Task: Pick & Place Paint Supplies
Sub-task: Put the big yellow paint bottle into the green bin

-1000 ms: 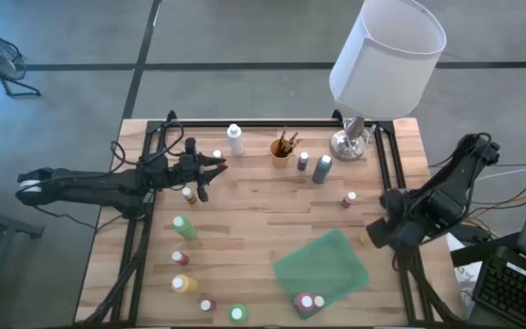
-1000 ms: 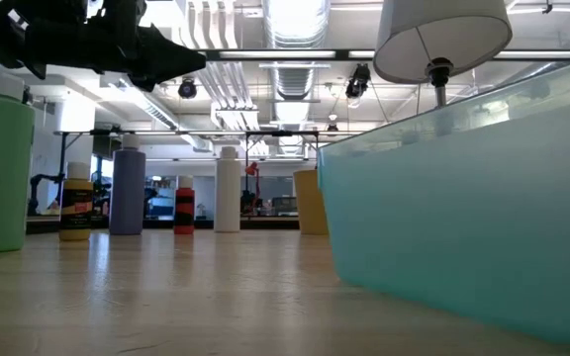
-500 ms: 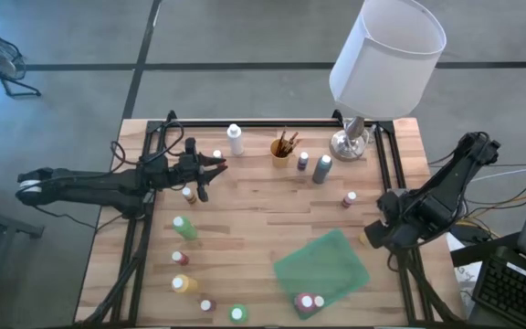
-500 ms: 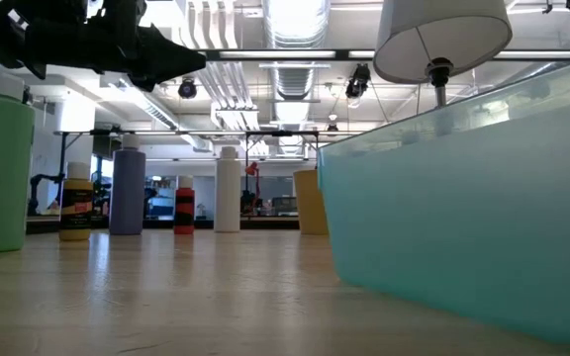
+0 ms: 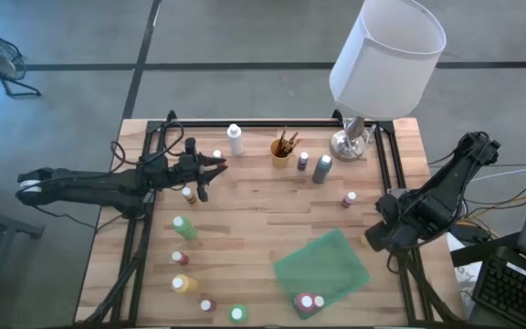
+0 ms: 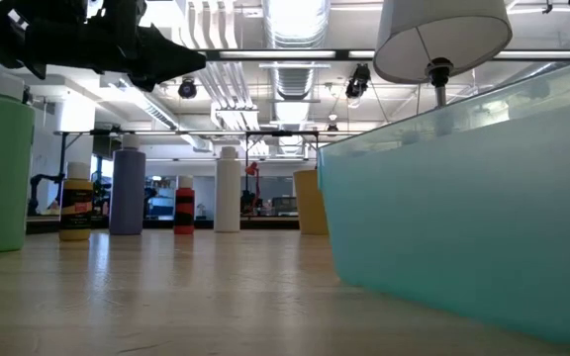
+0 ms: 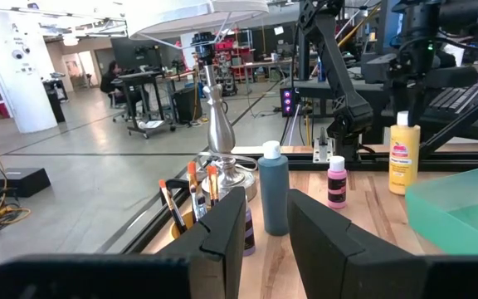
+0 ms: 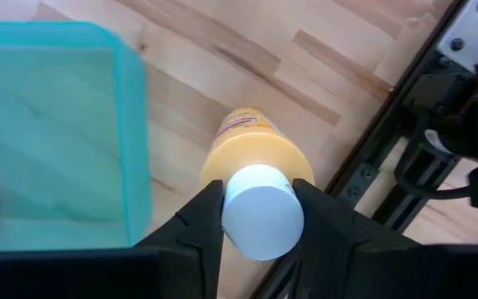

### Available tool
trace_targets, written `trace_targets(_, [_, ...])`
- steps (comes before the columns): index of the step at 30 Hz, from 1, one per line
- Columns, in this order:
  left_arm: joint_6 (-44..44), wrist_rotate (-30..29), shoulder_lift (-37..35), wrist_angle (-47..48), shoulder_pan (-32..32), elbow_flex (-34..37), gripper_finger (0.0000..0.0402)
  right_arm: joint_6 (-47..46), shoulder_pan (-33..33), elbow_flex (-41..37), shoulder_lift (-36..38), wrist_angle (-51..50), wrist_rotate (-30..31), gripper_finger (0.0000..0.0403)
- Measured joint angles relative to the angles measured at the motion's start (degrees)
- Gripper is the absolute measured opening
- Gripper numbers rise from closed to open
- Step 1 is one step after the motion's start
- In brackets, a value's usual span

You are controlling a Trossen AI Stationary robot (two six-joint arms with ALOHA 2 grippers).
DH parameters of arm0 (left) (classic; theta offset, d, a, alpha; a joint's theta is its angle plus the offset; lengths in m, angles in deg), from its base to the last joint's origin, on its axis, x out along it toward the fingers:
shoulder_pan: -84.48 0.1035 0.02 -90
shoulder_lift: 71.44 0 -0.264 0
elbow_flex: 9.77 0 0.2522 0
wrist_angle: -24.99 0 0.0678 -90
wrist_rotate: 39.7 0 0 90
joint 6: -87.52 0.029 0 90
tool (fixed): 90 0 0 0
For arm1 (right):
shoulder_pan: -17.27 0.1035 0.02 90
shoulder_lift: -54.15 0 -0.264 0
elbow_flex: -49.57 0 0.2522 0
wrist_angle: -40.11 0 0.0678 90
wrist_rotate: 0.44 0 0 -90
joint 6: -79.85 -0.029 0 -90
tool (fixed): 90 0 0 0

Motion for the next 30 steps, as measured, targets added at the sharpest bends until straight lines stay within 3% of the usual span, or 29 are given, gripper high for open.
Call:
trace_targets(10, [0.0,0.0,0.0,0.0,0.0,0.0,0.0097,0.5,0.0,0.7,-0.1,-2.6,-2.9,0.0113])
trace_targets(16, [0.0,0.0,0.0,0.0,0.0,0.0,0.0097,1.1,0.0,6.2,-1.1,-8.3,-1.7,0.0113])
trace_targets(30, [0.0,0.0,0.0,0.0,0.0,0.0,0.0097,15.1,0.0,25.8,-11.0,-8.0,18.0,0.0113])
